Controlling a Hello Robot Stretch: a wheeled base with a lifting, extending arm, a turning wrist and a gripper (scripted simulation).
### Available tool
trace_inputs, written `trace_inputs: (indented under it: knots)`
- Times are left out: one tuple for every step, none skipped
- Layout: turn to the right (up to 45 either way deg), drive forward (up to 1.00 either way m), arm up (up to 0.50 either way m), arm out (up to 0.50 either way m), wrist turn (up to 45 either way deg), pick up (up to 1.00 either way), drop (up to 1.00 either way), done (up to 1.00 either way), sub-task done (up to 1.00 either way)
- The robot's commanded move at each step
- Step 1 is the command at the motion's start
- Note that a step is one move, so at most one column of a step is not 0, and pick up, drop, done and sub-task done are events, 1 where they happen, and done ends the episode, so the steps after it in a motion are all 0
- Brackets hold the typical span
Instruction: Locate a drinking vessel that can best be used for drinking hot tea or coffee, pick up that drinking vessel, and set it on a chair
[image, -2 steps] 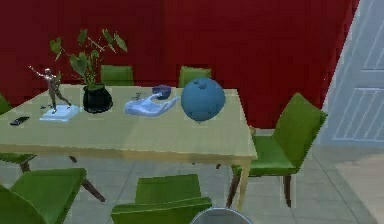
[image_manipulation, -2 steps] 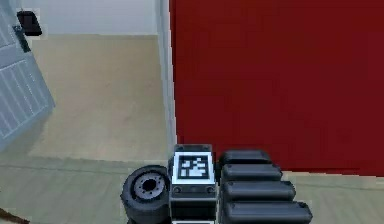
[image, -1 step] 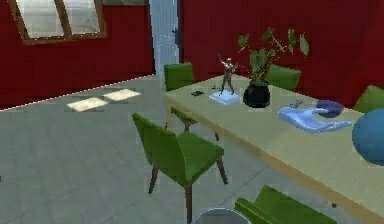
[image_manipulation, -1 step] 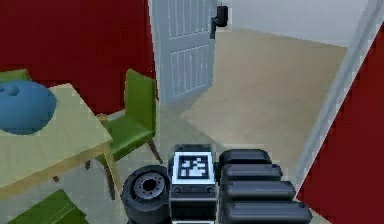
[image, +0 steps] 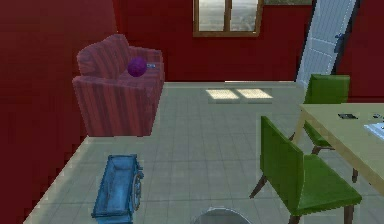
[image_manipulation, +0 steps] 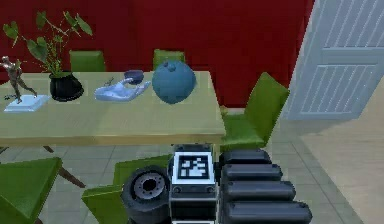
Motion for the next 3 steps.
trace_inputs:
  knots:
    - [0.0,0.0,0.0,0.48,0.0,0.0,0.0,0.0,0.0]
    - [0.0,0.0,0.0,0.0,45.0,0.0,0.0,0.0,0.0]
    - [0.0,0.0,0.0,0.0,12.0,0.0,0.0,0.0,0.0]
